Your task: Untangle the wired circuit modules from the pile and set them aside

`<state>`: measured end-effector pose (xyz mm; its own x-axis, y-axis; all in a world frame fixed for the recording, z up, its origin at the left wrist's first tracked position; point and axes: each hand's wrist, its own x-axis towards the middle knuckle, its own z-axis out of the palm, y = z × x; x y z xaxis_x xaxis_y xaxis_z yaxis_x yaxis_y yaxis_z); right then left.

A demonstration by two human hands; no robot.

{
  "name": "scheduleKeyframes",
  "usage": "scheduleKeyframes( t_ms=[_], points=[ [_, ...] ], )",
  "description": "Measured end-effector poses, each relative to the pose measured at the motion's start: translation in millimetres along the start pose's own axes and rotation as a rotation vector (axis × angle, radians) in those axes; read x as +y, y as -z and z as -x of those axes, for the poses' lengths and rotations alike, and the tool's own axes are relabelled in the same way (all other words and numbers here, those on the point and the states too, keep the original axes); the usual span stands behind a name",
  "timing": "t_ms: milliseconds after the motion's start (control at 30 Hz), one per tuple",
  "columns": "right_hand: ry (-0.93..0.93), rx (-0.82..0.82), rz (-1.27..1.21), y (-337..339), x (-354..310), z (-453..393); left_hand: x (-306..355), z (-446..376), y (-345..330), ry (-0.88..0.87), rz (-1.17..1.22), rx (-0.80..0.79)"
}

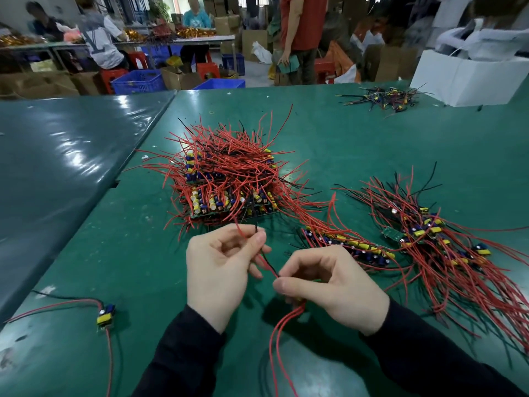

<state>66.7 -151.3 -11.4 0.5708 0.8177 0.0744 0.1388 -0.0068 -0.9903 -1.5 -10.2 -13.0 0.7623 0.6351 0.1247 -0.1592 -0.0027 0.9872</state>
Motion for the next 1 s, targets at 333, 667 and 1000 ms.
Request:
scheduleKeyframes(
  t_ms=[333,667,1000],
  points=[
    [-0.254,-0.015,-0.324,-2.6,-1.5,-0.9,11.2,-16.5,28.5,0.5,0.353,-0.276],
    [-0.037,-0.048,-0.194,-4.5,-1.8,3.4,7.9,-14.5,17.9,0.439,0.613,-0.089],
    [0.07,-0.038,0.053,-6.1,3.6,5.0,6.8,-14.0,18.2,0.258,0.258,-0.03]
  ],
)
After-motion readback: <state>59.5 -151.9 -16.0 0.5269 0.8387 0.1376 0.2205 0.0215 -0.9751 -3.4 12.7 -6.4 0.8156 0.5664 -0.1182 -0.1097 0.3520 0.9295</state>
